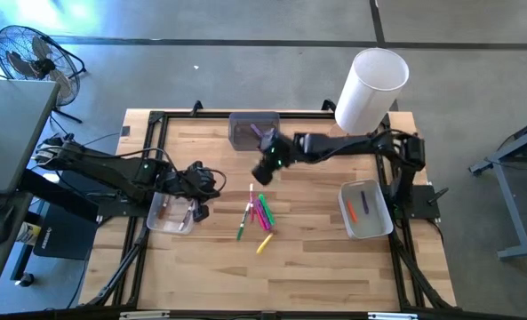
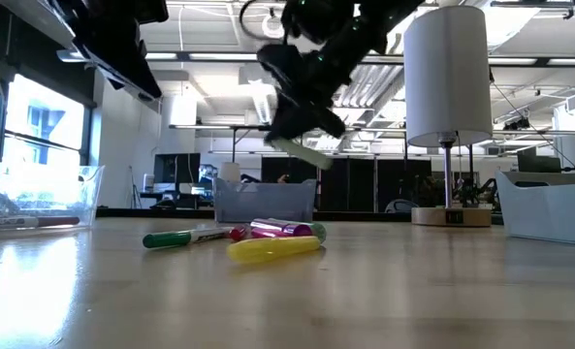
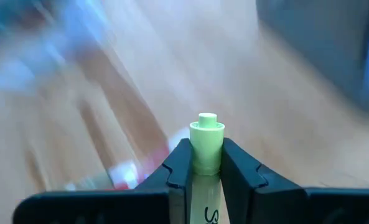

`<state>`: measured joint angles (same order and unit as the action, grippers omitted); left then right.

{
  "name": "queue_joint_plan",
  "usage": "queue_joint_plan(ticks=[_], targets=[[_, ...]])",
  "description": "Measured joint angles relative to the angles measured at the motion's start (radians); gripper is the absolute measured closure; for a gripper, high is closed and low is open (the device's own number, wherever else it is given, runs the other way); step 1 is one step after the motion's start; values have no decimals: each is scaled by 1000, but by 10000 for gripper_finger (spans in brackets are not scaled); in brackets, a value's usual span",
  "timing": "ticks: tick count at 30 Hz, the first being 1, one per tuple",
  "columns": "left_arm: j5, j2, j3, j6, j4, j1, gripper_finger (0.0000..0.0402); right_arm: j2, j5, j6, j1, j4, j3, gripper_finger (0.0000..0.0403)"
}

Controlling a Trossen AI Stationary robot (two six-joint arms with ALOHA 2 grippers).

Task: Pick & Place Markers
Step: Put the light green highlighter into the black bin, then put the white and pink marker into the transparent bin

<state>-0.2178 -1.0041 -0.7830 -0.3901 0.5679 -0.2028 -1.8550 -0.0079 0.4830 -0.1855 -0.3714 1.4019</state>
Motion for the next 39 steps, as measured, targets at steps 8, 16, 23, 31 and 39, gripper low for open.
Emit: queue_joint_plan(ticks=[8, 16, 23, 31, 39], targets=[[-62, 4, 0, -112, 14, 67, 400, -12, -97, -156, -188, 288, 7, 357], [-49, 4, 0, -165, 6, 172, 400, -89, -156, -326, -300, 269, 135, 357], [-52, 4, 0, -194, 6, 212, 400, -208, -96, -468, -328, 176, 262, 357], [-40, 4, 0, -195, 10, 209, 400, -237, 37, -492, -327, 97, 268, 249], [-33, 4, 0, -182, 11, 209, 391, -173, 21, -390, -319, -94, 267, 223]])
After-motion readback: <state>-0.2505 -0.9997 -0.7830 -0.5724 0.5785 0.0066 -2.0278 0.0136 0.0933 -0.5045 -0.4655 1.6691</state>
